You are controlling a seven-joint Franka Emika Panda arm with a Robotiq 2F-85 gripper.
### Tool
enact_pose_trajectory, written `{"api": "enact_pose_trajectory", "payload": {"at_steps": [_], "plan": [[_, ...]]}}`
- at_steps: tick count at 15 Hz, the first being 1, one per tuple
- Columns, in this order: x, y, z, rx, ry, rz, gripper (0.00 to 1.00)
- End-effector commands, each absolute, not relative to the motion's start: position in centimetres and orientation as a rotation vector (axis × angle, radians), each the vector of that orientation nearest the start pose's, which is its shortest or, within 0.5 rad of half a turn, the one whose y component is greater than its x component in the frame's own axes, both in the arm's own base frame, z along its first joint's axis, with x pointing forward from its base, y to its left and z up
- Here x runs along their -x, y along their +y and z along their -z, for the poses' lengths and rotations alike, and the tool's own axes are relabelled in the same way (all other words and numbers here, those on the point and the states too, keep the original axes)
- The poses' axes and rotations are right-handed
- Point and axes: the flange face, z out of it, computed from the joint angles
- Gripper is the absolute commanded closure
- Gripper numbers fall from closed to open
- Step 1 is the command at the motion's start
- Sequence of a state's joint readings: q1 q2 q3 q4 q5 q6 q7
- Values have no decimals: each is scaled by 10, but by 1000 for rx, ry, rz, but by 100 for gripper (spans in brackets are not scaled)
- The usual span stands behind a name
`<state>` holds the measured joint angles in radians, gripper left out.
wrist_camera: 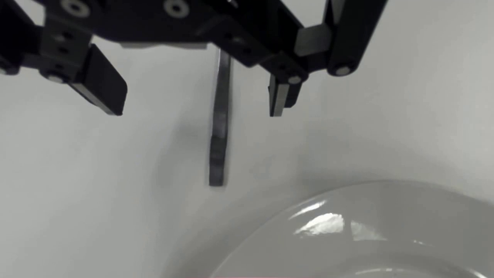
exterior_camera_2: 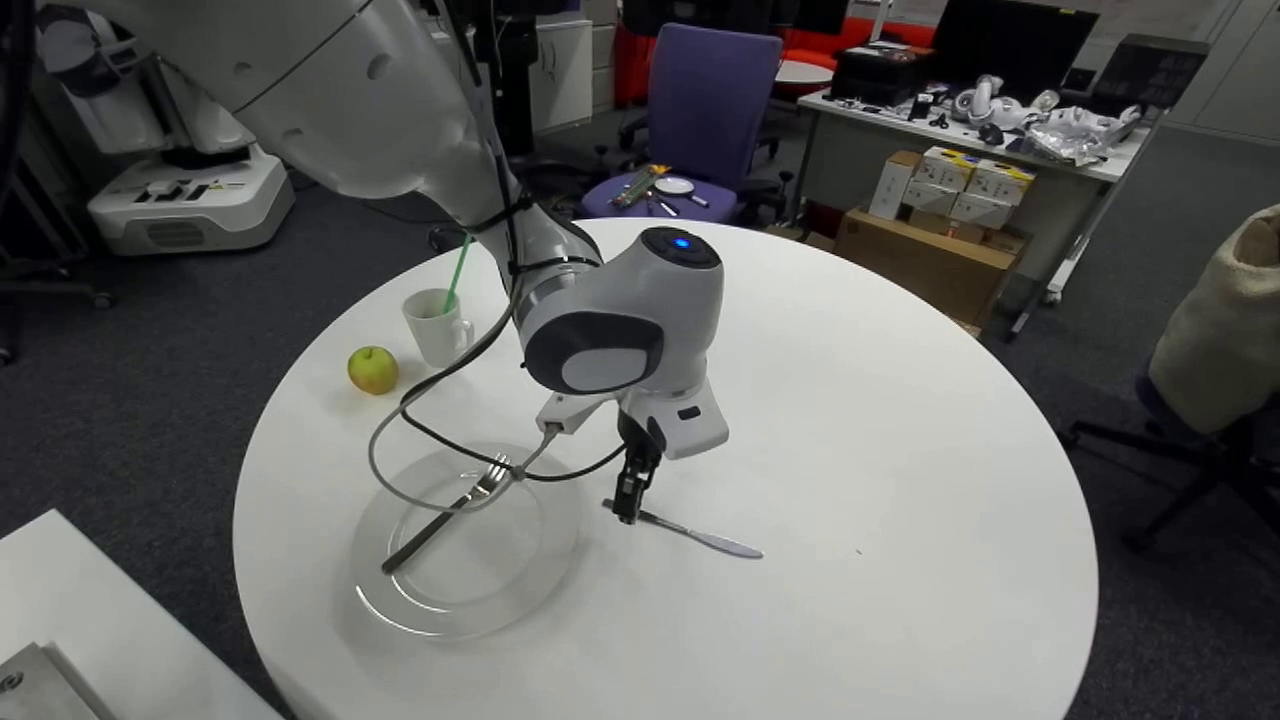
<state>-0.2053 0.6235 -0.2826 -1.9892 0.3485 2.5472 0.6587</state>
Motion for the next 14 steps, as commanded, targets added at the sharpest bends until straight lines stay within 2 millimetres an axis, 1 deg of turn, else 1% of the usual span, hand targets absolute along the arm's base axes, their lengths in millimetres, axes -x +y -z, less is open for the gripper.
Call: {"api": "enact_pose_trajectory", "payload": {"at_steps": [1, 5, 7, 11, 14], "plan": [[-548, -274, -148, 2343, 2112, -22, 0], [-559, -270, -139, 2388, 2189, -30, 0], [-563, -271, -134, 2413, 2219, -23, 0], [-566, -276, -130, 2460, 2241, -27, 0], [-566, -277, -132, 2490, 2224, -52, 0]]}}
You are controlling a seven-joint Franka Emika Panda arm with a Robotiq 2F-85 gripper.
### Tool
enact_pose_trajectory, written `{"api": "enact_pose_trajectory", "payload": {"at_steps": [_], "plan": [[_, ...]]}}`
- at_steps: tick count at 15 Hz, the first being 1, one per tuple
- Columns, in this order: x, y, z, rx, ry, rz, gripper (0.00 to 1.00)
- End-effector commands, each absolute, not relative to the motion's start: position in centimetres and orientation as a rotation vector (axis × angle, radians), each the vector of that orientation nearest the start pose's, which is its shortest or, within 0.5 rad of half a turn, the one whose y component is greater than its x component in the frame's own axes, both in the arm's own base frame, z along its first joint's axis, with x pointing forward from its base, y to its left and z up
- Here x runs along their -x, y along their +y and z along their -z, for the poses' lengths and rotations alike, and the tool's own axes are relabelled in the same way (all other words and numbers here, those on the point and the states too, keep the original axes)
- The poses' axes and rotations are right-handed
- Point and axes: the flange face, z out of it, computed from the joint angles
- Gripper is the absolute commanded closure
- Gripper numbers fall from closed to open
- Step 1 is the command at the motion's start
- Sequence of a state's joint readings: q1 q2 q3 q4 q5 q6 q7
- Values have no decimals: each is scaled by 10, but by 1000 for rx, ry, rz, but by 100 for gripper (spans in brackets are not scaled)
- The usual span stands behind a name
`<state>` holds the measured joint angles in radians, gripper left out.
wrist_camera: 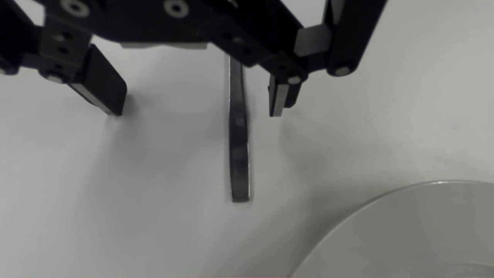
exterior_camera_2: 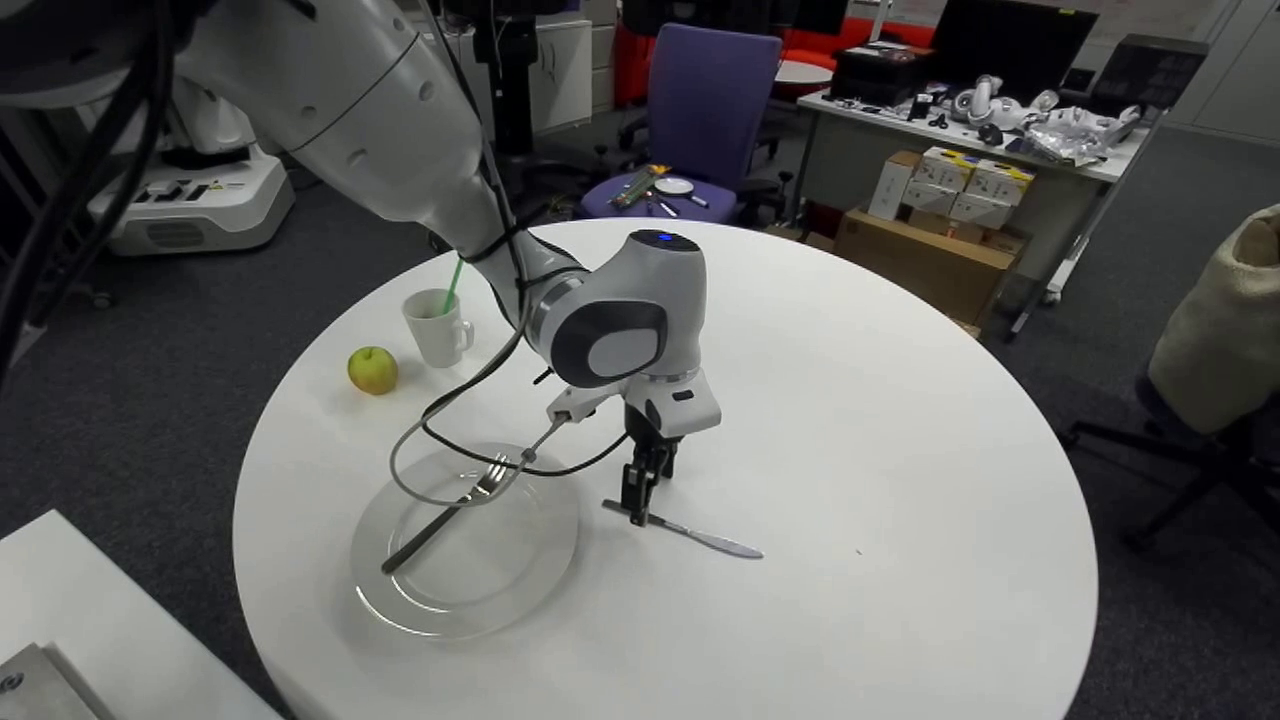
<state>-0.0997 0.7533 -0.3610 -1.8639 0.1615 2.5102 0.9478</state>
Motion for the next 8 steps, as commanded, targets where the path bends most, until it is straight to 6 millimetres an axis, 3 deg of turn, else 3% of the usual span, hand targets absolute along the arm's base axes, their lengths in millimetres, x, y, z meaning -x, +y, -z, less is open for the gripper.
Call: {"api": "enact_pose_trajectory", "payload": {"at_steps": [1, 2, 3, 8], "plan": [[-565, -278, -132, 2494, 2220, -57, 2], [-564, -280, -134, 2500, 2213, -62, 24], [-563, -281, -135, 2501, 2214, -63, 7], [-546, -280, -134, 2560, 2153, -57, 0]]}}
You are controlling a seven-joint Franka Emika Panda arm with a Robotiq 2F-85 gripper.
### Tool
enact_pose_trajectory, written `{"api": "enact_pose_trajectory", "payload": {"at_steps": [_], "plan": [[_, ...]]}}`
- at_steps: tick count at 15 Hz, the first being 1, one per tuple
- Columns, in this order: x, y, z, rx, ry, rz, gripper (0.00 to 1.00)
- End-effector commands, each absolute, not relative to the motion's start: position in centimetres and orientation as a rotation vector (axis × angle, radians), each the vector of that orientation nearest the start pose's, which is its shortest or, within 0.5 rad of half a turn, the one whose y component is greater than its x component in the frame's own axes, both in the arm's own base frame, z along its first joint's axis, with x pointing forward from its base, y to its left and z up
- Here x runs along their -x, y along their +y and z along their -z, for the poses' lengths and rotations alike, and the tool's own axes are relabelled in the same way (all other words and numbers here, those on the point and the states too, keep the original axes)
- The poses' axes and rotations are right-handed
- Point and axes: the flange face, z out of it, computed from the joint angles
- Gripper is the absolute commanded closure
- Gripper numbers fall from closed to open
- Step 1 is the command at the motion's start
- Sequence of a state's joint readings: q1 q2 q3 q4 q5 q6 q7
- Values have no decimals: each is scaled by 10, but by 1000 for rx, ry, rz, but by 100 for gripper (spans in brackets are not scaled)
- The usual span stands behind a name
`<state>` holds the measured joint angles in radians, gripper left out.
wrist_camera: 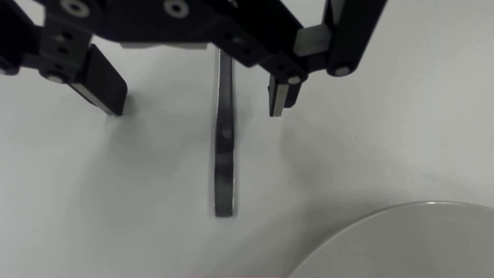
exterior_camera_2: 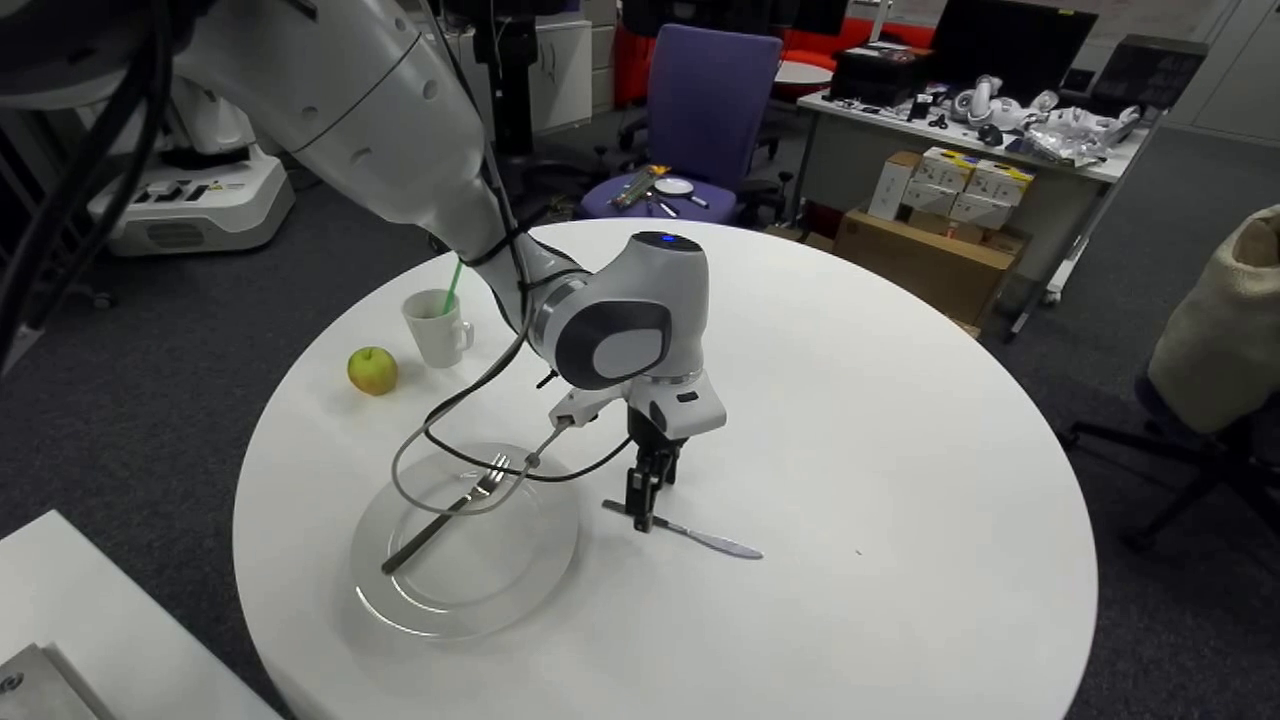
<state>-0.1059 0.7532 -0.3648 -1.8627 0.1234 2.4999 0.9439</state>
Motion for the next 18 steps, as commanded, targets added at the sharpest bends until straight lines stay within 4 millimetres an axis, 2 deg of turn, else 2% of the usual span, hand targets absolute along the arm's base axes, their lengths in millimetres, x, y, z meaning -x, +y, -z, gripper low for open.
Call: {"api": "enact_pose_trajectory", "payload": {"at_steps": [1, 2, 3, 7, 11, 18], "plan": [[-542, -280, -134, 2573, 2135, -56, 0], [-539, -279, -134, 2582, 2124, -48, 0], [-521, -290, -146, 2588, 2109, -46, 0], [-492, -303, -155, 2608, 2049, -6, 0], [-475, -312, -161, 2601, 2011, 43, 0], [-498, -293, -151, 2562, 1962, 93, 0]]}}
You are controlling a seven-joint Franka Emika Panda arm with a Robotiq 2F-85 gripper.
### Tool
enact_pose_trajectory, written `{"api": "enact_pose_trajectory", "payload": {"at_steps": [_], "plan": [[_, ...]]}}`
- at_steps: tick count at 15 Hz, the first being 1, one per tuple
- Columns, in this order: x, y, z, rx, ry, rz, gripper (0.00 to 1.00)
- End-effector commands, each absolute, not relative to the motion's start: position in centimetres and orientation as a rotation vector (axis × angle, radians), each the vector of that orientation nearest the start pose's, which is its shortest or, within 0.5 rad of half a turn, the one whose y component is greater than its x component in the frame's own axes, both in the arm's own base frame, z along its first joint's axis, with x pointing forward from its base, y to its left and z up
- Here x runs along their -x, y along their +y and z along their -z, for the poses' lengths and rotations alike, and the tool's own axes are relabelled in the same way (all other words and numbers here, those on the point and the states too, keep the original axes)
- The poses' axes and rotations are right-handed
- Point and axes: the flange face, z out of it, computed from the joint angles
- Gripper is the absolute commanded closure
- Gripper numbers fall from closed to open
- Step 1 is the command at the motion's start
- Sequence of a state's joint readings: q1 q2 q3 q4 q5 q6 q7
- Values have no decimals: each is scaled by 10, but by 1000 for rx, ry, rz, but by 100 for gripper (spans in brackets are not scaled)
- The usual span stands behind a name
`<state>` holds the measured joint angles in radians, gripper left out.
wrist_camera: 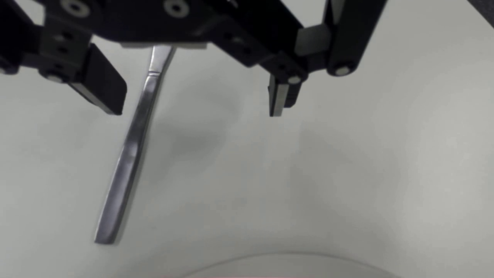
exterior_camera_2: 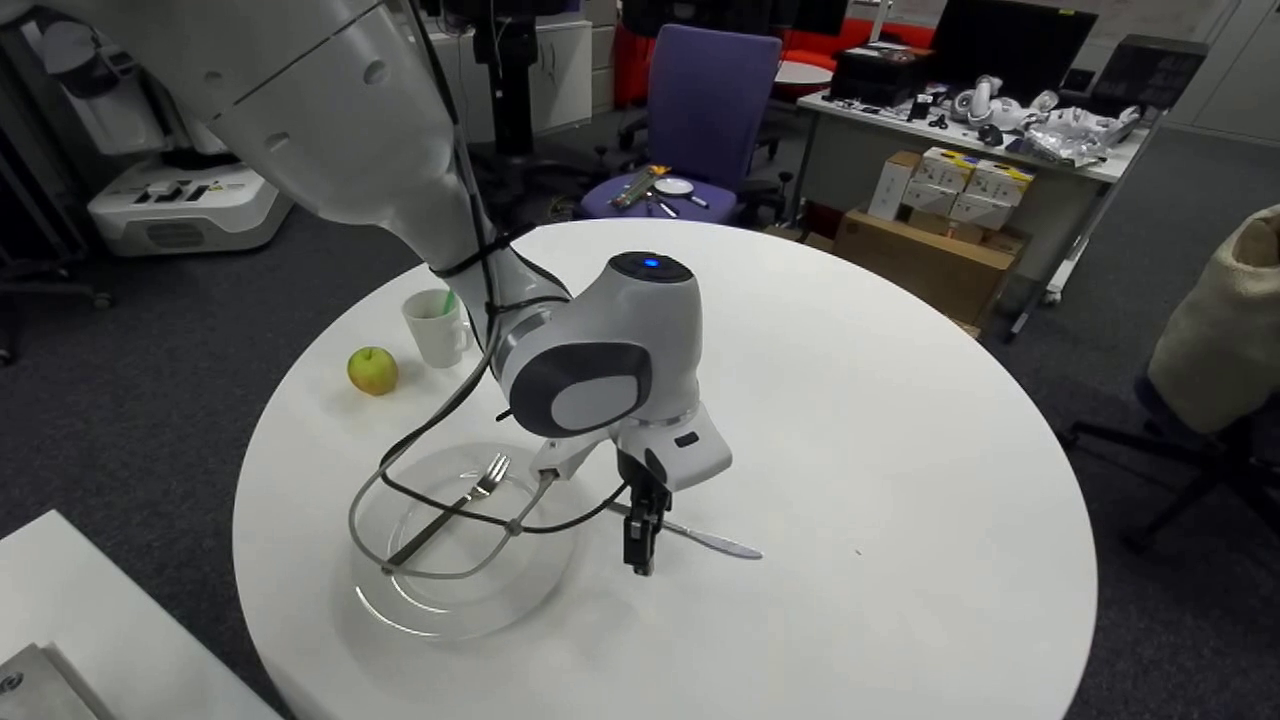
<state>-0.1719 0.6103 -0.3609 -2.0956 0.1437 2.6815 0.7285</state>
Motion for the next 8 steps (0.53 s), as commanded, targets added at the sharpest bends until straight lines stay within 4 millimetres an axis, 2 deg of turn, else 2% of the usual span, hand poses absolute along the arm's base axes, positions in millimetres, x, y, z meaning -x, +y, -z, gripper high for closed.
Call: {"api": "enact_pose_trajectory", "payload": {"at_steps": [1, 3, 4, 5, 8], "plan": [[-502, -288, -149, 2557, 1957, 86, 0], [-509, -281, -146, 2548, 1946, 69, 0], [-512, -278, -144, 2544, 1942, 68, 25], [-514, -276, -143, 2545, 1936, 66, 26], [-520, -270, -140, 2541, 1928, 67, 47]]}}
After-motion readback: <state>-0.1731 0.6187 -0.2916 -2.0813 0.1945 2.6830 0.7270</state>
